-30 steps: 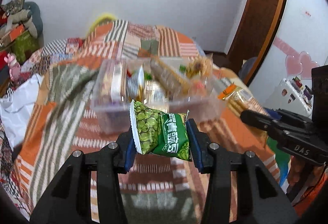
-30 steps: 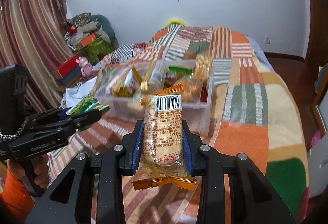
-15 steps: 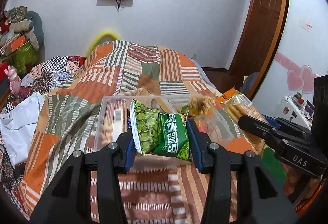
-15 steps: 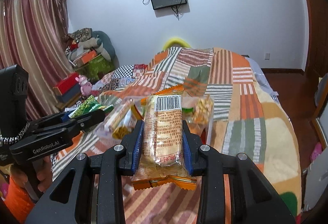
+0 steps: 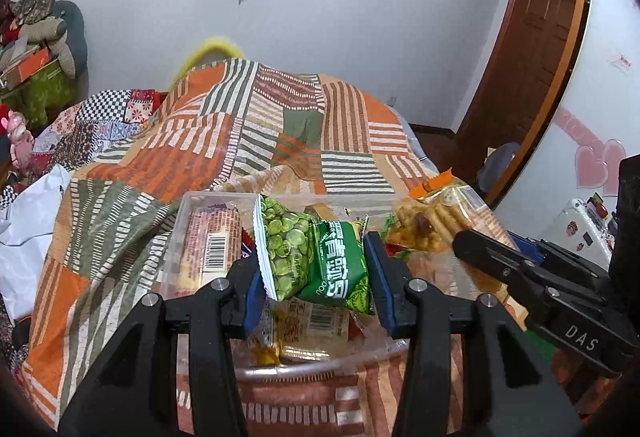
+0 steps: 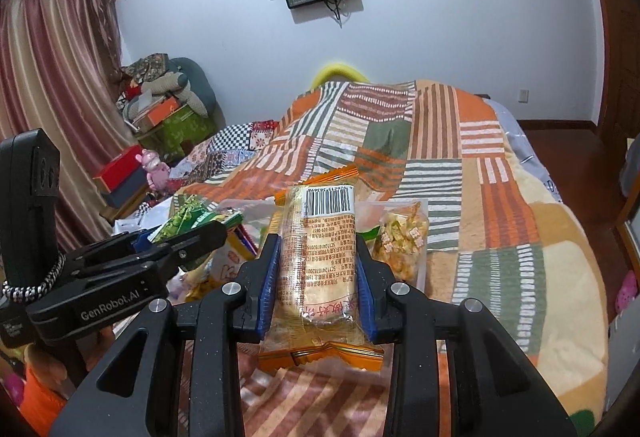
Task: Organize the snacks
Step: 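Drop both snacks into the box and open both tools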
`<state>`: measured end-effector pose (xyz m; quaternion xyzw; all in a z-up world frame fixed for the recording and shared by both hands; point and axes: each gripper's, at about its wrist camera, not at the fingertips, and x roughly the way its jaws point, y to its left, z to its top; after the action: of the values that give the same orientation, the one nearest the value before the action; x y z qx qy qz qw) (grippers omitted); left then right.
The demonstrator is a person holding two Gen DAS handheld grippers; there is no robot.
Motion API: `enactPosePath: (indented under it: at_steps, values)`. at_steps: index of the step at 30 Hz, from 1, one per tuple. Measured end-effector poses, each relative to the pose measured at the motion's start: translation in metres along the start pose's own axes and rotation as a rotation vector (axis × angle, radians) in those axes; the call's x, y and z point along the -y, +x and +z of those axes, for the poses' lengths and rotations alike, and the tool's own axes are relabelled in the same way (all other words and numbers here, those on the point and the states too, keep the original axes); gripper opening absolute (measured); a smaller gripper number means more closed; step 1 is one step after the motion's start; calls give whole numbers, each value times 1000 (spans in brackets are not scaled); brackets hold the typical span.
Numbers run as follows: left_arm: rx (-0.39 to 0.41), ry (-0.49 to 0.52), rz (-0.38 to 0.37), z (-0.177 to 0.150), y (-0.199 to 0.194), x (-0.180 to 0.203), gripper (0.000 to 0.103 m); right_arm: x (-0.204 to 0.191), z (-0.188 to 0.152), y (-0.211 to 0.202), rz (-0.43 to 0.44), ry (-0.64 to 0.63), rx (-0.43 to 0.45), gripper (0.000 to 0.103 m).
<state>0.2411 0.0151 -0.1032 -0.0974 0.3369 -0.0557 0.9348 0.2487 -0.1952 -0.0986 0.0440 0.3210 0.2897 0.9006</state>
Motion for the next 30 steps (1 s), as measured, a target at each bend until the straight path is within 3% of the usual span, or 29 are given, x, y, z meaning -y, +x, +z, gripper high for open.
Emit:
enactPosePath:
  at_steps: [8, 13, 18, 25, 30]
  values:
    - [-45, -8, 9, -3, 23, -7, 46, -1, -5, 22, -8, 0, -52, 31]
    - [-54, 7, 8, -7, 23, -5, 59, 1, -7, 26, -12, 14, -76, 32]
    - [-53, -5, 2, -8, 15, -7, 61, 4, -6, 21, -23, 17, -75, 41]
    - [8, -9, 1, -3, -24, -9, 61, -2, 0, -12, -27, -6, -21, 41]
    - [105, 12, -3, 6, -76, 0, 61, -14, 10, -50, -27, -37, 51, 41]
